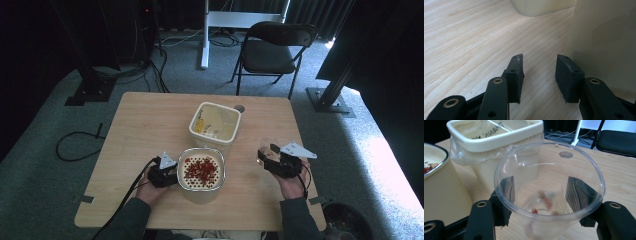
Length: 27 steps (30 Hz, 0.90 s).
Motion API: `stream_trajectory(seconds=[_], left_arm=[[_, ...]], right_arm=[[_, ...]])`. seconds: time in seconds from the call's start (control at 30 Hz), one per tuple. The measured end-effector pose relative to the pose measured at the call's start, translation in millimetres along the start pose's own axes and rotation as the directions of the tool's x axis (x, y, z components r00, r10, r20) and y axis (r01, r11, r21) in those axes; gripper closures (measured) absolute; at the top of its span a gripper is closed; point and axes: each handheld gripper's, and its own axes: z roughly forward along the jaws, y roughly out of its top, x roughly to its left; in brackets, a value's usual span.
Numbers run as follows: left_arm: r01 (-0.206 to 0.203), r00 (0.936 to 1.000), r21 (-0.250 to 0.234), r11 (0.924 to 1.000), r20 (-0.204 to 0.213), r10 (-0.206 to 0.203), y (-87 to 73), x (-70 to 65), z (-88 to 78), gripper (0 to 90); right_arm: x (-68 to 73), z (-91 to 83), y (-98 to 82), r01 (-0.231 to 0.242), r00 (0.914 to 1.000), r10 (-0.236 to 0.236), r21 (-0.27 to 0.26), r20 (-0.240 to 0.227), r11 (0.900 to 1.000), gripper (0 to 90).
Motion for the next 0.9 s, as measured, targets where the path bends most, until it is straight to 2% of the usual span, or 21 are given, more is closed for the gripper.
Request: stream_trajectory(seconds=[0.13, 0.23, 0.33, 0.4, 0.43, 0.53, 0.7, 0.9], left_arm=[[-0.004, 0.9999, -0.001, 1.0, 0.016, 0.004, 0.7, -2.8, 1.3, 58.9], [-0.009, 0.9995, -0.004, 1.0, 0.03, 0.009, 1.8, -5.5, 2.9, 58.9], [-0.018, 0.999, -0.004, 0.9998, 0.041, 0.018, 2.1, -7.5, 3.5, 59.0], [-0.019, 0.999, 0.0, 0.9998, 0.041, 0.019, 1.9, -7.2, 3.7, 57.6], [-0.015, 0.999, 0.005, 0.9999, 0.043, 0.015, 1.7, -6.1, 3.8, 55.6], [0.006, 0.9981, 0.014, 0.9999, 0.061, -0.007, -0.6, -2.7, 3.4, 50.8], [-0.005, 0.9992, 0.017, 0.9998, 0.041, 0.004, -2.6, -3.2, 1.3, 49.1], [0.012, 0.9998, 0.015, 0.9998, 0.017, -0.013, -6.2, 1.3, -3.4, 47.1]], right_arm=[[0.4, -4.2, 0.0, -0.008, 1.0, 0.008, -0.008, -0.002, 1.0, 40.0], [6.3, -2.8, 1.6, 0.022, 0.9997, -0.022, -0.002, -0.006, 1.0, 39.8], [7.1, -4.5, 2.6, 0.007, 0.9998, -0.007, -0.011, -0.016, 1.0, 39.9], [11.4, -3.5, 3.2, 0.029, 0.9993, -0.029, -0.005, -0.026, 1.0, 39.8], [13.9, -4.0, 4.1, 0.041, 0.999, -0.041, -0.009, -0.018, 0.999, 39.8], [14.5, -6.4, 6.9, 0.028, 0.9993, -0.028, -0.023, -0.024, 0.999, 39.8], [16.5, -7.0, 10.0, 0.036, 0.9993, -0.036, -0.018, -0.011, 0.999, 39.5], [18.9, -8.3, 14.9, 0.05, 0.9986, -0.05, -0.001, 0.017, 0.999, 39.2]])
